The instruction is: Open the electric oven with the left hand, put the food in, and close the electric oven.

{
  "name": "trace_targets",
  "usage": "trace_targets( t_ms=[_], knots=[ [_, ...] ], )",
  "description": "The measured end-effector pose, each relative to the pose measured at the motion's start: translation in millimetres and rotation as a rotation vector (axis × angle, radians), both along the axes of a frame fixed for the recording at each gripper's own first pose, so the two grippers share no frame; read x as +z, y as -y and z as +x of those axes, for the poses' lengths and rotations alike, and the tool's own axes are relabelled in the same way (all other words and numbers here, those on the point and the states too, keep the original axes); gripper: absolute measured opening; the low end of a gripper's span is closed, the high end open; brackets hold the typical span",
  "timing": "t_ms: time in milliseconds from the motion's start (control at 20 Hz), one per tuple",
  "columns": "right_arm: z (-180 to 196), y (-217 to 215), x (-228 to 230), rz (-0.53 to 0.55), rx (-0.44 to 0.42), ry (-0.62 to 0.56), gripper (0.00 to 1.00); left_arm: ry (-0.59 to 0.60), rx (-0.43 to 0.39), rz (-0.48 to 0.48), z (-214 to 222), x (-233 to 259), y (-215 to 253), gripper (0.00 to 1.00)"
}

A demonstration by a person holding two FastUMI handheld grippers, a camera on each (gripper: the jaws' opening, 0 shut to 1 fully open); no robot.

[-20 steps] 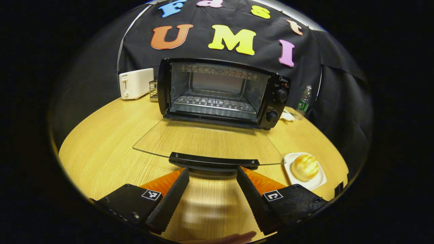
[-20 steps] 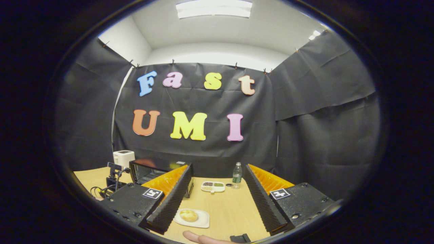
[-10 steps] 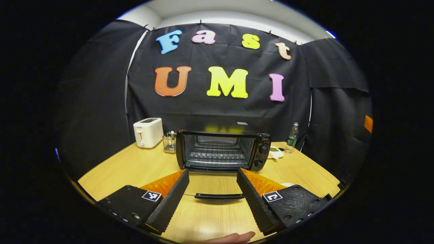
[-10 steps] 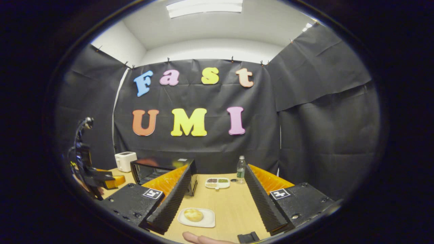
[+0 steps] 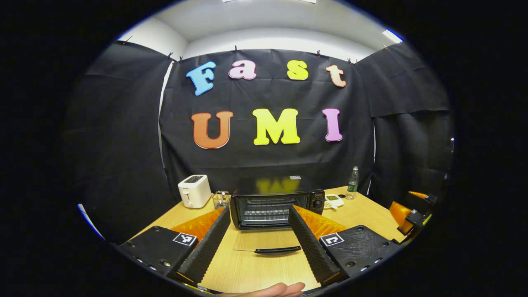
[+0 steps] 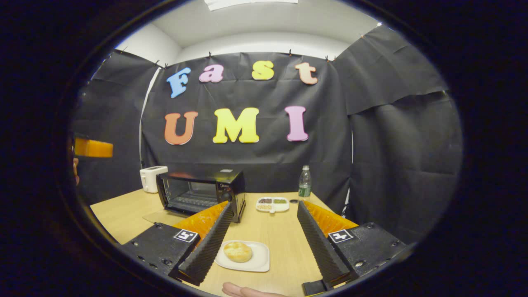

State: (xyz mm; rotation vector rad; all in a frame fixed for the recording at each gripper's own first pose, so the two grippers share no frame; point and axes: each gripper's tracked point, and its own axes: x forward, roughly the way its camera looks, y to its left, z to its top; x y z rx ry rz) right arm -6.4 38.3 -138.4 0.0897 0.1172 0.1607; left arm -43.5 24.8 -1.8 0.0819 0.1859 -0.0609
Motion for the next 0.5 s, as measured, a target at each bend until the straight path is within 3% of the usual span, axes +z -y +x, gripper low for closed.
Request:
trace_targets(
  t_ms=[100,150,200,250,400,450,500],
  knots=[
    [9.1,-22.3,-31.1,0.01,0.059,-0.067,1.0,0.035,0.007,-0.007,-12.0,10.1,-0.9,0.93],
    [14.8,-31.7,-44.5,0.024,0.081,-0.094,1.0,0.044,0.009,-0.021,-17.6,14.7,-0.2,0.83],
    [19.2,-38.5,-61.6,0.03,0.096,-0.132,1.0,0.056,0.013,-0.039,-23.4,20.2,0.4,0.83],
    [24.2,-45.4,-77.6,0.033,0.11,-0.169,1.0,0.072,0.0,-0.054,-28.8,28.1,3.9,0.93],
    [34.1,-63.7,-111.2,0.02,0.14,-0.251,1.0,0.121,0.001,-0.104,-44.0,45.8,-0.4,0.93],
    [37.8,-68.0,-118.6,0.014,0.149,-0.264,1.0,0.13,0.001,-0.121,-47.0,49.4,-1.5,0.83],
    [41.0,-72.6,-127.5,0.005,0.161,-0.282,1.0,0.126,-0.002,-0.133,-49.4,47.5,-2.2,0.93]
  ],
)
